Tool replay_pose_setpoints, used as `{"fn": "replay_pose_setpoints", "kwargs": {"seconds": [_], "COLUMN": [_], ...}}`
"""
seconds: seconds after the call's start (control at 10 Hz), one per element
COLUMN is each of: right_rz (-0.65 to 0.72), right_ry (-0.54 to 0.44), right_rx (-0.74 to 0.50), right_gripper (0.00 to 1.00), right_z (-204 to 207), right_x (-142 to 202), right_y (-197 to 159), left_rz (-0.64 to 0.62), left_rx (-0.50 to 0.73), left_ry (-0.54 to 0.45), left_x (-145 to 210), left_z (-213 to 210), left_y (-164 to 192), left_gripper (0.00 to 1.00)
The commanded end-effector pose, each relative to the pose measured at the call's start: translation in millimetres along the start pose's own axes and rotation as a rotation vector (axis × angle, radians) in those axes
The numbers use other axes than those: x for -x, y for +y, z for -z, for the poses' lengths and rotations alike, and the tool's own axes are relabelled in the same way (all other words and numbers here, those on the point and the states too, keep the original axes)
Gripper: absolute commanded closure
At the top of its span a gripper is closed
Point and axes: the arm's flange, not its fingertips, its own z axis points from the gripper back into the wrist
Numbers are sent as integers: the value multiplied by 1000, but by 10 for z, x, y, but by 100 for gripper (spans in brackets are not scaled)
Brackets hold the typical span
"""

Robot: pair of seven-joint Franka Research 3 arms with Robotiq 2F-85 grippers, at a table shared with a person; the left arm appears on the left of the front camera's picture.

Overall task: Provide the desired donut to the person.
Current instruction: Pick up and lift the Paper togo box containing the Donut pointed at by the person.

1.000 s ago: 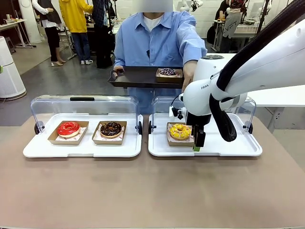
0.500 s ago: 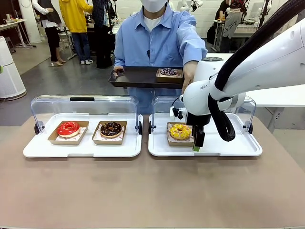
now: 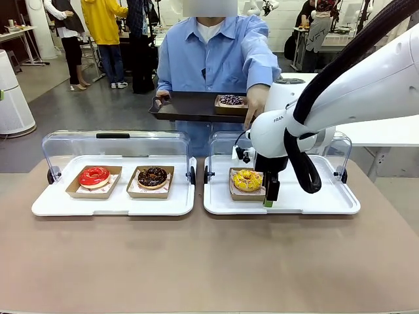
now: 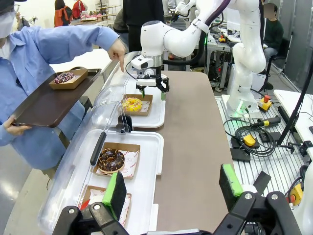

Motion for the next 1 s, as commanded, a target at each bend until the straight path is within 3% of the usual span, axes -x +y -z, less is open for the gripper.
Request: {"fn": "replay_pose_setpoints", "kwargs": {"seconds": [0.0,0.2,0.3,0.4,0.5,0.6,0.9], "right_rz": [22,26,21,15,12,12,11], "right_ry": [-1,7,-4,-5,-6,-8,-13], "right_rx": [-29,-42,-37,-35,-35,-33,-28], "right_gripper": [0,0,9,59,69,100,98], "right_z": [25,67,58,52,58,60,67], "right_x": [-42,-18,-21,-24,-21,-23,-14], "right_y": [-67,-76,-80,-76,-66,-64,-58], "left_rz": [4,4,4,4,4,4,4], "left_rx": [1,1,1,1,1,1,1], "left_ry": [-6,-6,-6,-6,-6,-6,-6], "left_x": [-7,-7,-7,-7,-7,-7,-7], "left_z": [-14,-14,-14,-14,-14,-14,-14], "left_y": [-20,-20,-20,-20,-20,-20,-20], "left_gripper": [0,0,0,0,0,0,0]}}
